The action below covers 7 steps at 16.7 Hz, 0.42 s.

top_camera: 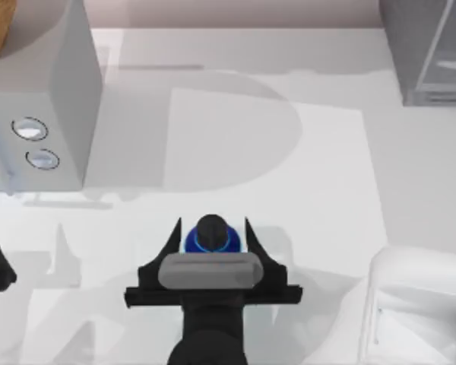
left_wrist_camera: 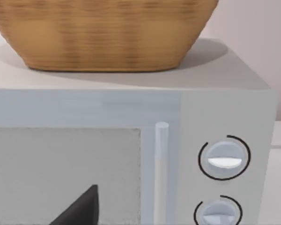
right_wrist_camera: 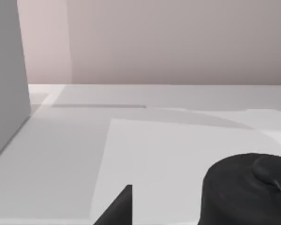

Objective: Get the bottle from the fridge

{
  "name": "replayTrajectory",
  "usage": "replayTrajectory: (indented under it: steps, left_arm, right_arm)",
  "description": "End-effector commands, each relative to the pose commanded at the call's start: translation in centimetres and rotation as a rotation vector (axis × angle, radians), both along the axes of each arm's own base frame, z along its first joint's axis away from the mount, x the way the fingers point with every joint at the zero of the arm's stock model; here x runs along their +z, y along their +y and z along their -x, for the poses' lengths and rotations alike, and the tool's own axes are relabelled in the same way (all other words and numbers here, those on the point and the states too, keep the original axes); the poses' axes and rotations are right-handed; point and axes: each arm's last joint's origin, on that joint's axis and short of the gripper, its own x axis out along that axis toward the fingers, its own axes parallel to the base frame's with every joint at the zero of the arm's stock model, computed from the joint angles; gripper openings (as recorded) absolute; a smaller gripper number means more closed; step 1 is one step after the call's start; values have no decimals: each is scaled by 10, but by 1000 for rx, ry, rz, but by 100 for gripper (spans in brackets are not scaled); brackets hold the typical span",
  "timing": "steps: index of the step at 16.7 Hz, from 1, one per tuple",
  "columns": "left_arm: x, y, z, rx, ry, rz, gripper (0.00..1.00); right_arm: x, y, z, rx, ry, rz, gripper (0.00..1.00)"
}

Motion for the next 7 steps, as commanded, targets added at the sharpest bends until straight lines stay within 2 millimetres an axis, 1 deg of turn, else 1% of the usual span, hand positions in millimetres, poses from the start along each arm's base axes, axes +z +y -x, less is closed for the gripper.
replayTrajectory:
  steps: [1, 2, 7]
  left_arm:
    - [0, 0, 0, 0, 0, 0, 100]
    - [0, 0, 0, 0, 0, 0, 100]
    - [0, 0, 0, 0, 0, 0, 100]
  right_arm:
    - [0, 0, 0, 0, 0, 0, 98]
    - [0, 0, 0, 0, 0, 0, 100]
    - [0, 0, 0, 0, 0, 0, 100]
